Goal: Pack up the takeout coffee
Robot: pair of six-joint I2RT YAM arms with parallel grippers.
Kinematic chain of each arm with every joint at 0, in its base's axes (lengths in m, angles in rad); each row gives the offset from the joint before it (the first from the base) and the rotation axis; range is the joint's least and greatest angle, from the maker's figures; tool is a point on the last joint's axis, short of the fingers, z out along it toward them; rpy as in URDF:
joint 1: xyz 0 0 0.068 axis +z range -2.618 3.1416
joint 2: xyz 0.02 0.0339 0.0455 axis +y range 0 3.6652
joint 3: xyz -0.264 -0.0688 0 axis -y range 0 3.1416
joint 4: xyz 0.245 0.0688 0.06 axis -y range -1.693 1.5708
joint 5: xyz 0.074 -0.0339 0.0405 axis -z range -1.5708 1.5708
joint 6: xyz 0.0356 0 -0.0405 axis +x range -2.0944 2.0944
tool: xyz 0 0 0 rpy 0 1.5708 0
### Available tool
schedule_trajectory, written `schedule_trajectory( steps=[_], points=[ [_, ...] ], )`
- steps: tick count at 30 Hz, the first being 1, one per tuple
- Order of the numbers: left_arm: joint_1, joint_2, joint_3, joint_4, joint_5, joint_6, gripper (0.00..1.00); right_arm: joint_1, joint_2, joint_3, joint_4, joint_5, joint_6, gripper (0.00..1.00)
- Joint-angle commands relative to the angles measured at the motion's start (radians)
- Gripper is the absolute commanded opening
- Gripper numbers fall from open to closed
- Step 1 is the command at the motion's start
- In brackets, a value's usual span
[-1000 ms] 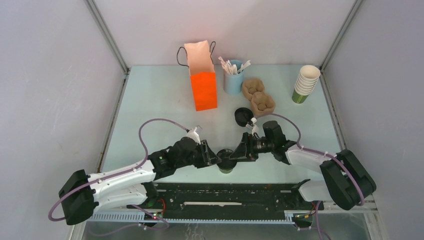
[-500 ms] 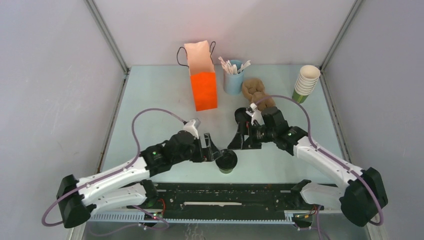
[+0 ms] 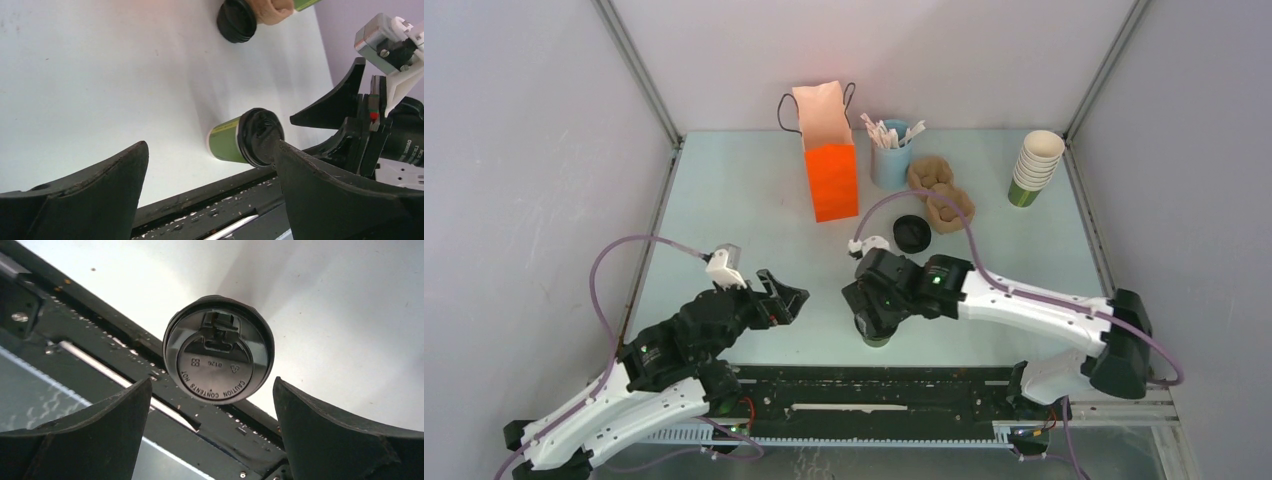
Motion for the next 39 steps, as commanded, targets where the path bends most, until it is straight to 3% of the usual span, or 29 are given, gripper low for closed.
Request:
schedule_trajectory(
  steps=[1, 20, 39],
  points=[
    [0.004, 0.001, 0.006, -0.053, -0.059, -0.001, 1.0, 0.054, 0.079, 0.088, -0.089, 0.169, -0.024, 1.0],
    [0.004, 0.011, -0.015, -0.022, -0.032, -0.005, 1.0, 0.072, 0.172, 0.123, -0.043, 0.139, -0.034, 0.95],
    [0.004, 0.022, -0.019, -0.002, -0.012, -0.001, 1.0, 0.047, 0.132, 0.122, -0.098, 0.215, -0.022, 0.76]
  ],
)
